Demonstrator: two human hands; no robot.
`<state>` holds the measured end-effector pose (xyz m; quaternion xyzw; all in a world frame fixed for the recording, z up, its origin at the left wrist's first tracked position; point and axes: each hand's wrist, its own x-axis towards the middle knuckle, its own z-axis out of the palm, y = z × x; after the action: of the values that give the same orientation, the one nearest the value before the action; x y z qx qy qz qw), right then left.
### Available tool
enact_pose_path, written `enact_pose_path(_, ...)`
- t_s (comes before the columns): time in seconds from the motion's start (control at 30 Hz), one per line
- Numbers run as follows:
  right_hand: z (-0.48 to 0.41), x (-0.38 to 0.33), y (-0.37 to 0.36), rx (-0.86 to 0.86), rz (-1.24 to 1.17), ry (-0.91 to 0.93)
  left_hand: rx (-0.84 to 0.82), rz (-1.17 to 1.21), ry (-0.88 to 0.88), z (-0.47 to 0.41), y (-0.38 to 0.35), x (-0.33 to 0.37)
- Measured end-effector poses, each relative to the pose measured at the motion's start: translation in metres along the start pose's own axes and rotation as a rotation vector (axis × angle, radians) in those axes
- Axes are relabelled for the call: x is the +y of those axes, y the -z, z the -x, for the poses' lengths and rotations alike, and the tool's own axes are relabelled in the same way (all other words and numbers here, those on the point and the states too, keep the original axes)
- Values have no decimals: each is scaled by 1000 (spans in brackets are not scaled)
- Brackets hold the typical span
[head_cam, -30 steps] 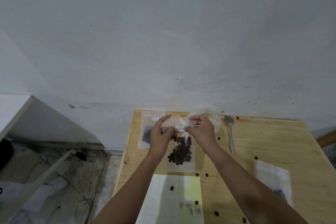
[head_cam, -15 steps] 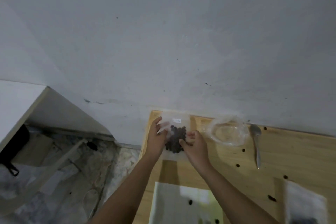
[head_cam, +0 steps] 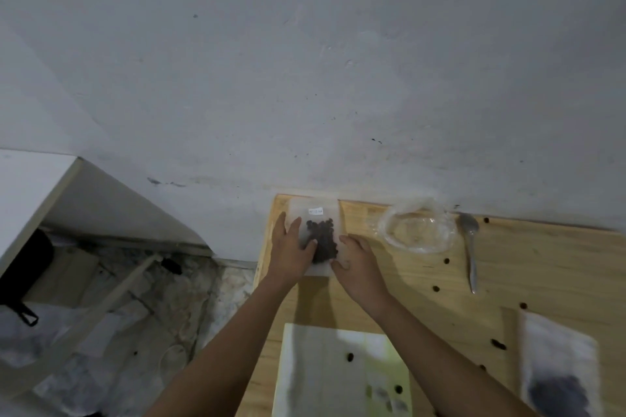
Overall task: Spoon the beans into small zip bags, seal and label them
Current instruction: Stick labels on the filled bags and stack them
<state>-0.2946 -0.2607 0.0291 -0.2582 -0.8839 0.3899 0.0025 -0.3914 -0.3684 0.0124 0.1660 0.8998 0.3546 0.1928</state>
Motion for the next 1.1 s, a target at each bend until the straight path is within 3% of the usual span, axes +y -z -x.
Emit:
enact_pose_path(0.17, 20, 12, 47, 163, -88, 1, 96, 35, -207, 16, -15, 52)
enact_pose_path(0.3, 50, 50, 102, 325, -73, -37, 33, 52, -398, 36, -55, 106)
enact_pose_path(0.5, 124, 152, 169, 504, -105, -359, -220, 56, -485, 92, -145, 161)
enact_pose_path(0.73, 201, 240, 188, 469, -23, -615, -547, 5, -377, 158, -232, 176)
enact_pose_path(0.93, 210, 259, 173, 381, -79, -626, -511, -34, -285, 175, -262, 177)
enact_pose_path(1.1, 209, 262, 170, 422, -124, -578, -460, -13, -256, 178, -271, 179)
